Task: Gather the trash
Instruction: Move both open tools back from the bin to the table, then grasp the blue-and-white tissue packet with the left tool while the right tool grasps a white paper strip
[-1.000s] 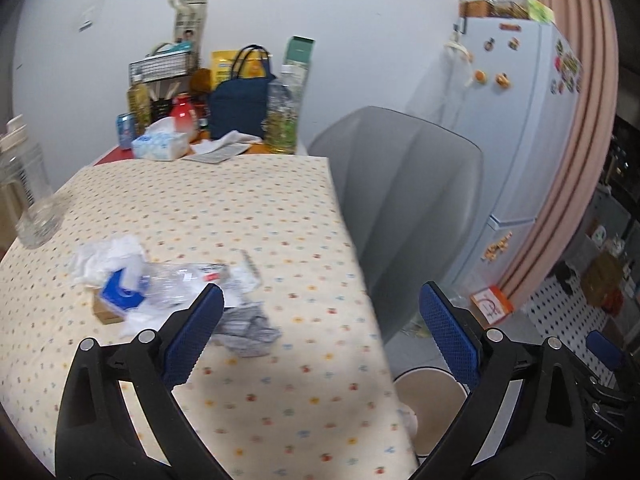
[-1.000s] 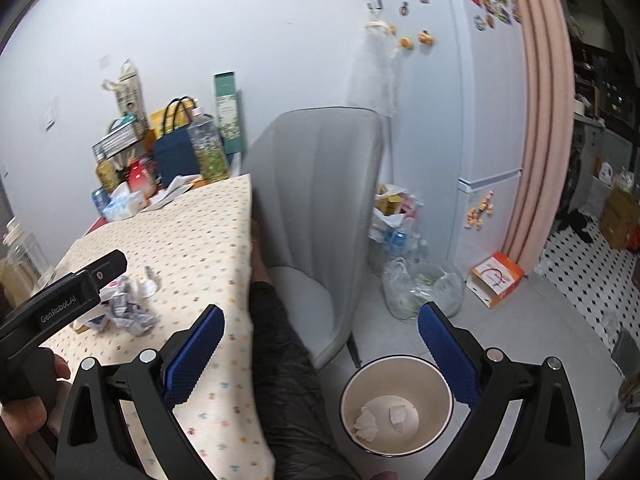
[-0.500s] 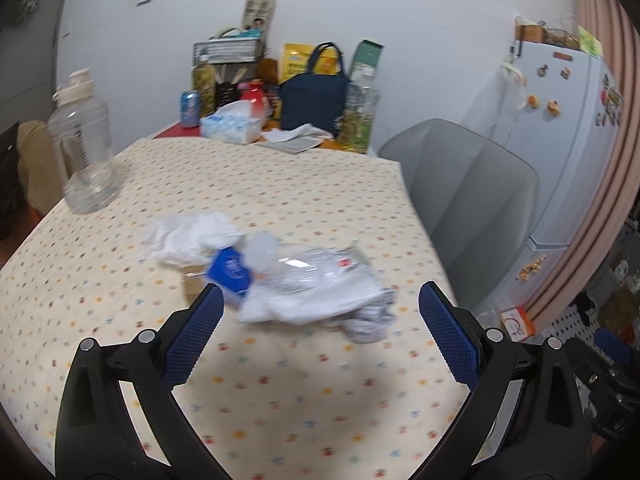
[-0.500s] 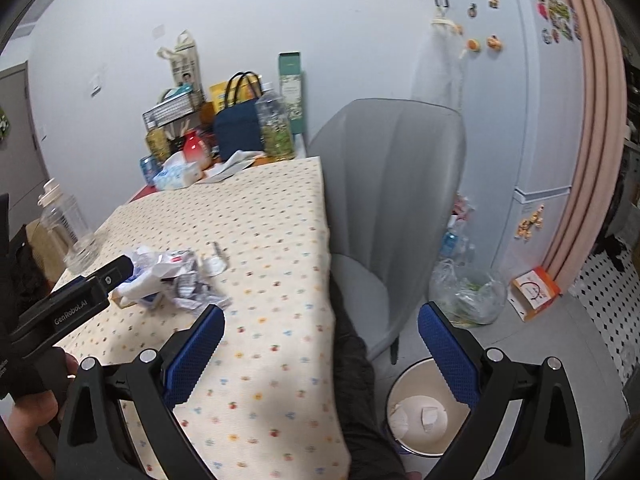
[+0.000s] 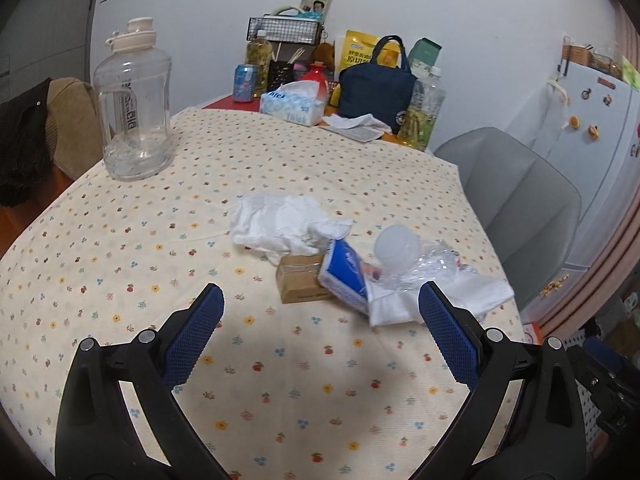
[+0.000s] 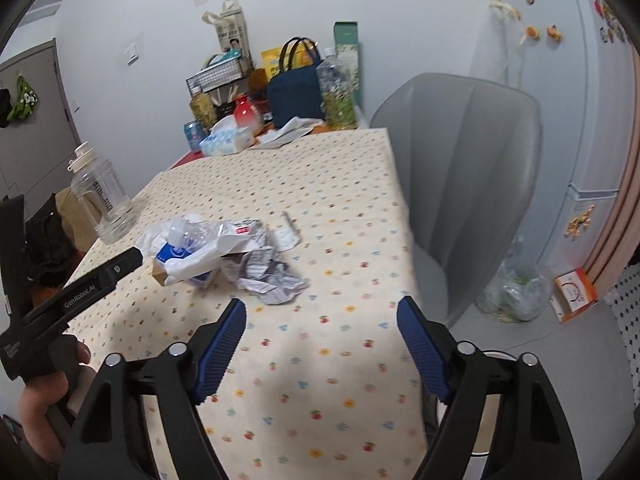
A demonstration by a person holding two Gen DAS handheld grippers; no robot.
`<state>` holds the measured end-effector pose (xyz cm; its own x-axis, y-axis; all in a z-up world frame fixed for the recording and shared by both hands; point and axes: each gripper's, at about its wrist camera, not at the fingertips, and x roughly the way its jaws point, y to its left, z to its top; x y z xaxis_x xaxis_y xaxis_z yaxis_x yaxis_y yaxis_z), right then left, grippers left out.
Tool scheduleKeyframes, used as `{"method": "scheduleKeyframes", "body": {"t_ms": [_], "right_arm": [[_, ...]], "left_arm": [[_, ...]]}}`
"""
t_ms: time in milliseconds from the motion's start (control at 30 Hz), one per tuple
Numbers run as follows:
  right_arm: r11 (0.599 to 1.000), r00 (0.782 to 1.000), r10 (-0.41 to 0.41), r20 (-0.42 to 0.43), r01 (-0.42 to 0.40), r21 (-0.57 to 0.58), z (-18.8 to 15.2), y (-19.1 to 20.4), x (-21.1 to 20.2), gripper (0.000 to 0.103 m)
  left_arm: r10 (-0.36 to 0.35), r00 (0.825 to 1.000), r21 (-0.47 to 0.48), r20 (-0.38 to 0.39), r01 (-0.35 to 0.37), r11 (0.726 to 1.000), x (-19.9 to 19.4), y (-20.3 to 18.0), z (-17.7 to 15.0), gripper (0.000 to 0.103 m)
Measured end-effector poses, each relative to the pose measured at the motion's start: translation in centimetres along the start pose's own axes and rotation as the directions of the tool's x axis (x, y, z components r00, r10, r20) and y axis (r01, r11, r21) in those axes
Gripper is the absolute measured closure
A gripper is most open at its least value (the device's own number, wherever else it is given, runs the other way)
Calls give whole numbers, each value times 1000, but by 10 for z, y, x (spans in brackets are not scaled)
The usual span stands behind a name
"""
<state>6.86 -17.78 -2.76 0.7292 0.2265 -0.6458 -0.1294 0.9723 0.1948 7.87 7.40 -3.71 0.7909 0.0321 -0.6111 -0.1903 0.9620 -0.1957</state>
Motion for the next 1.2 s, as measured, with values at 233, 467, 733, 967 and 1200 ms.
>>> {"method": "scheduleKeyframes", "body": {"t_ms": [233,467,733,967,1200], "right_arm": [[998,998,67,-15,-67,-12,9,19,12,34],[991,992,127,-23,-128,-40,22,48,27,41],[986,984,163,-70,-166,-26,24,65,54,58],[983,980,180,-82,-183,-26,31,72,64,70],[984,982,173,-79,-176,-26,34,74,62,61]], "left_arm": [[16,1000,-18,-24,-16,1000,11,8,-3,13],[32,999,-44,-25,-33,998,16,23,-2,18],[1,999,-66,-54,-5,998,30,26,2,36],[-12,998,-66,-68,8,998,37,24,2,41],[-15,998,-67,-62,10,998,34,26,5,41]]}}
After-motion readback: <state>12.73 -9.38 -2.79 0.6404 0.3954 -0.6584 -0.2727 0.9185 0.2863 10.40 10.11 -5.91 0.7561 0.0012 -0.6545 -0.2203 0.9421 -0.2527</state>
